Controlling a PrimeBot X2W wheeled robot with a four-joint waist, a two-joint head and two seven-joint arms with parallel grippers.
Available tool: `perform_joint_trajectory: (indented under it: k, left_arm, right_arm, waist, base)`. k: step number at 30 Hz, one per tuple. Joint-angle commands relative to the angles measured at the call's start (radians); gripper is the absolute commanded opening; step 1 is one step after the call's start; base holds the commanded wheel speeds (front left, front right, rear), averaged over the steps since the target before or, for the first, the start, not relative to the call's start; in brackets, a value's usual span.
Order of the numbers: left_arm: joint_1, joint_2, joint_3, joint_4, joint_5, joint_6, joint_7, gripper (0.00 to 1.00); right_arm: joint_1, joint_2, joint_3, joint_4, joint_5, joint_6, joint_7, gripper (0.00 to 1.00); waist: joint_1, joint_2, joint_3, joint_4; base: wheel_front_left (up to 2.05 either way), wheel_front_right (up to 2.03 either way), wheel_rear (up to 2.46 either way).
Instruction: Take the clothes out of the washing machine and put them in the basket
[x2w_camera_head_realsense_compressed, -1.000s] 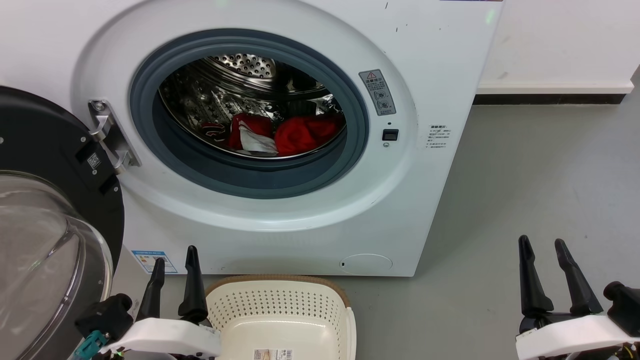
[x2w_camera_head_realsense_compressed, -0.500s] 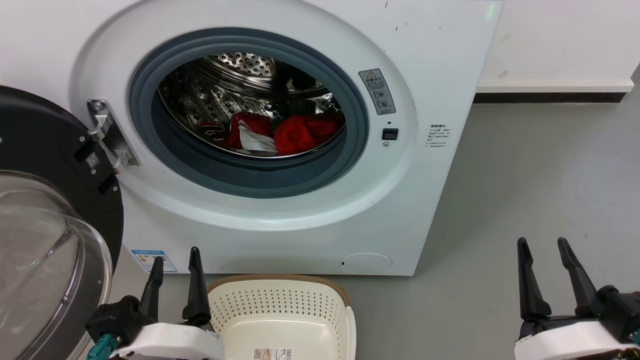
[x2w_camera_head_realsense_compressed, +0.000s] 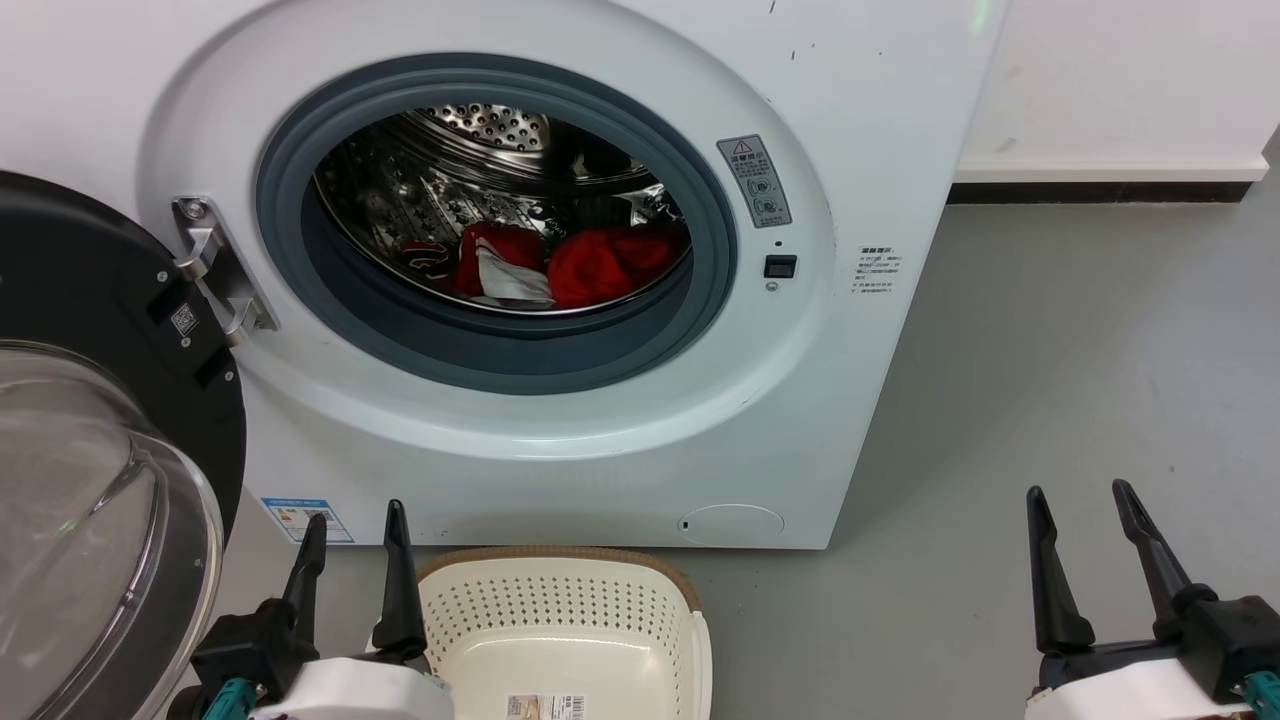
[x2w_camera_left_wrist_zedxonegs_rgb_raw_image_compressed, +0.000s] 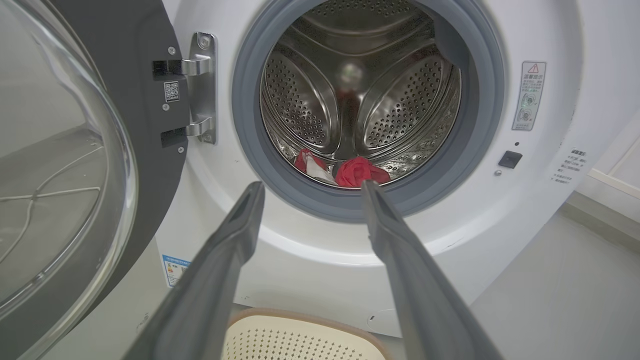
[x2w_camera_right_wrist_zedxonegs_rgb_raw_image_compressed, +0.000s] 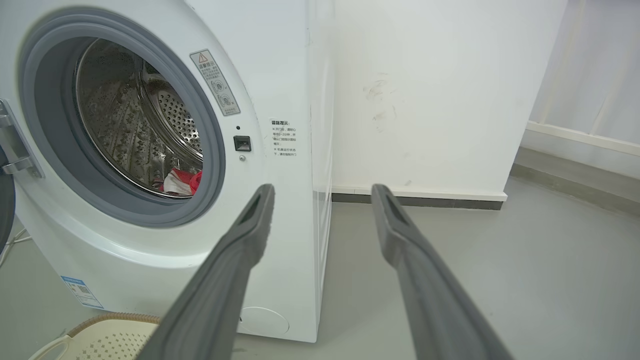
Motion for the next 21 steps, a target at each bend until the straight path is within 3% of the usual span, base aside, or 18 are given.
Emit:
perform_joint_trajectory:
  k: [1,21]
  left_arm:
    - [0.009,0.002,0.0,-0.005,0.019,0.005,-0.006,1.0]
    - [0.033,0.002,-0.014,0.0,0.148,0.026,-0.043,1.0]
  right_arm:
    - [0.007,0.0,0.001,-0.011,-0.022,0.0,-0.011,1.0]
    - [0.034,0.0,0.004,-0.021,-0.142,0.0,-0.046,1.0]
  waist:
    - [0.0,0.0,0.0,0.0]
    - [0.0,0.0,-0.01,-0.002]
  base:
    - [0.0,0.0,0.0]
    - [0.0,0.0,0.0]
